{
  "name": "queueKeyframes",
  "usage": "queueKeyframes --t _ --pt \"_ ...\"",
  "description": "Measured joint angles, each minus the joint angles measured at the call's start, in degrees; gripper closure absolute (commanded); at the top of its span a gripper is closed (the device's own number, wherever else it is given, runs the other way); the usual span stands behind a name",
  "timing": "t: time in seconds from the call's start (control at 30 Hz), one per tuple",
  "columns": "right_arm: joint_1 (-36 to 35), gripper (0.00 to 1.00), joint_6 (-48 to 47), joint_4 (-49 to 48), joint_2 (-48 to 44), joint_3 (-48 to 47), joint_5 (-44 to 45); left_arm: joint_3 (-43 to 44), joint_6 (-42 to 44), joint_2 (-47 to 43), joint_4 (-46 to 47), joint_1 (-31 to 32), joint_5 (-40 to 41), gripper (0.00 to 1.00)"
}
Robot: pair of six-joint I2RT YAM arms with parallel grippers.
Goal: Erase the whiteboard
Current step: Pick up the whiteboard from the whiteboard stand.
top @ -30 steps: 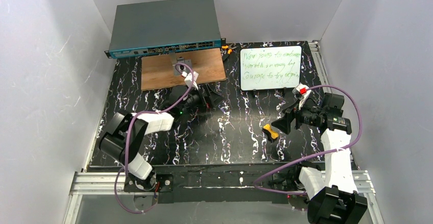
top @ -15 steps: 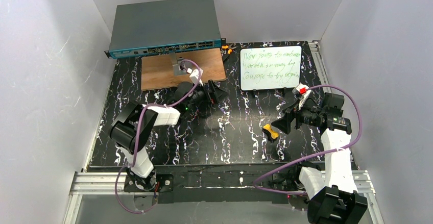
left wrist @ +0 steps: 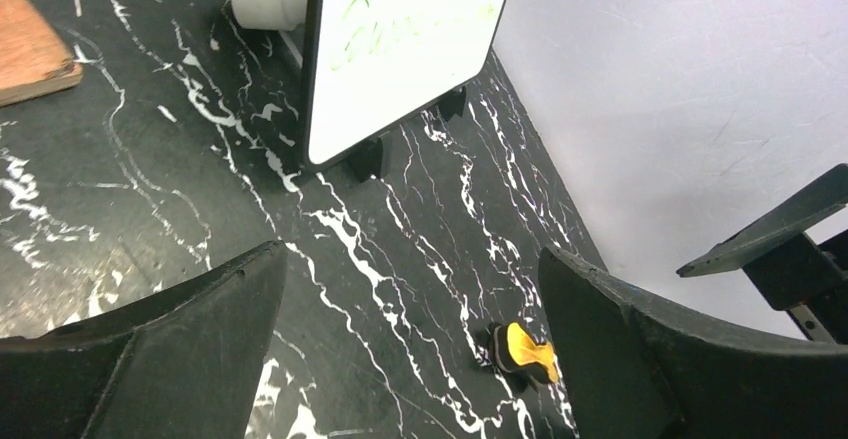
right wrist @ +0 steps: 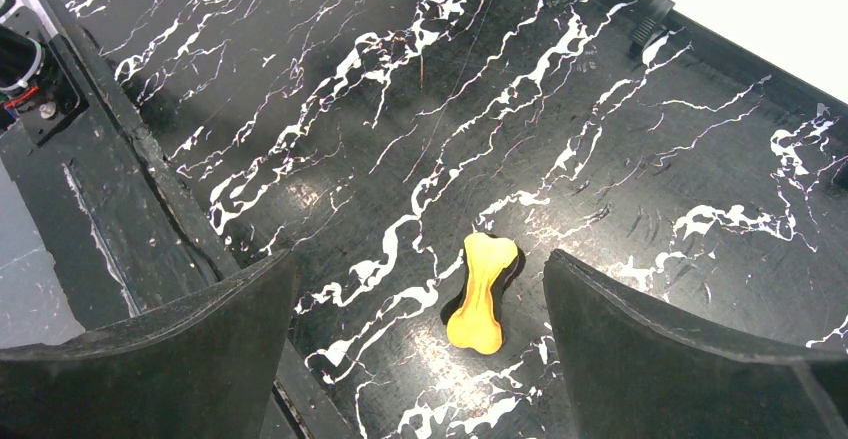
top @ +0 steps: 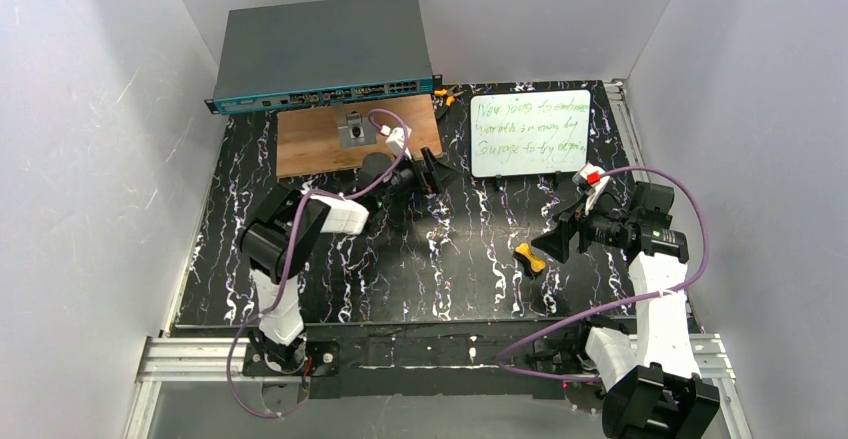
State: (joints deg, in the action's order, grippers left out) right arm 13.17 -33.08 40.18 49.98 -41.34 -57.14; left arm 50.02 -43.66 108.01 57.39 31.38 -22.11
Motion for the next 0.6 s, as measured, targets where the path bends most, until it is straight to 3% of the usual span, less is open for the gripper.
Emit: queueKeyframes --t 0.3,0.6 --pt "0.0 0.02 0.0 0.0 0.0 0.0 0.0 2.0 1.6 13.2 15.4 2.7 5.2 0.12" --pt "0.0 0.02 0.0 0.0 0.0 0.0 0.0 16.2 3.9 21.2 16.3 2.7 5.9 0.25"
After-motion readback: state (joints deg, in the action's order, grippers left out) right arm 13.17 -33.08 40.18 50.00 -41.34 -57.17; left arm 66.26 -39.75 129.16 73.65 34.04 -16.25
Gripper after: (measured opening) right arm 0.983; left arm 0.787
